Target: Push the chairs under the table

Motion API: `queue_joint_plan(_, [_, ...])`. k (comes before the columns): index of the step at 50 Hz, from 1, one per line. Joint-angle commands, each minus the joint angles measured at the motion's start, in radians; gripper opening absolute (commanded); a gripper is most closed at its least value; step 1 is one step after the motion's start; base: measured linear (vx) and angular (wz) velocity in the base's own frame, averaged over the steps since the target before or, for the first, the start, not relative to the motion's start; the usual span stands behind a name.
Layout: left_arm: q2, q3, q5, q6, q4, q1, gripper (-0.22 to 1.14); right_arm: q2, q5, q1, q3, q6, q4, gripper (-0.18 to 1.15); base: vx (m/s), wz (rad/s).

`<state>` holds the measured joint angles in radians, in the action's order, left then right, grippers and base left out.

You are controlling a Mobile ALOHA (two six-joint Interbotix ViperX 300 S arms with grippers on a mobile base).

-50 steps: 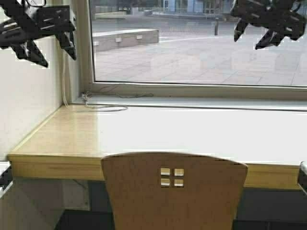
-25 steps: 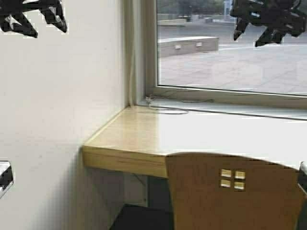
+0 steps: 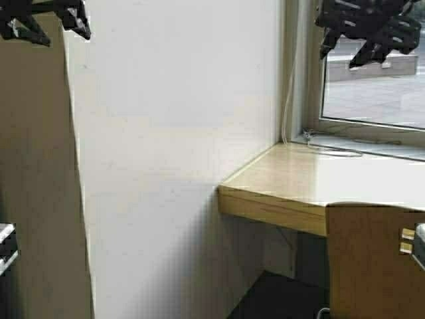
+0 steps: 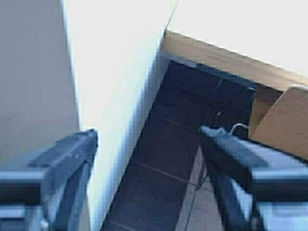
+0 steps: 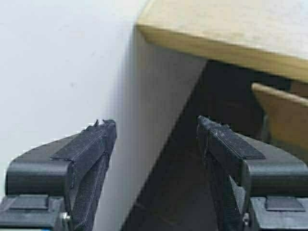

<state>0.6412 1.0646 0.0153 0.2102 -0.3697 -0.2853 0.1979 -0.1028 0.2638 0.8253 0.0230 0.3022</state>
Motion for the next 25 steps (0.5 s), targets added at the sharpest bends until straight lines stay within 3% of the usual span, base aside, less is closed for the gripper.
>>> queue_joint_plan(1, [-0.021, -0.026, -0.011, 0.002, 0.003, -0.002, 0.95, 0.006, -0.003, -0.002, -0.031, 0.0, 0.002, 0.88, -0.26, 0.23])
queue_joint_plan(25, [-0.005, -0.023, 0.017, -0.023, 0.002, -0.002, 0.95, -0.011, 0.025, 0.035, -0.035, -0.005, -0.002, 0.88, -0.29, 0.16])
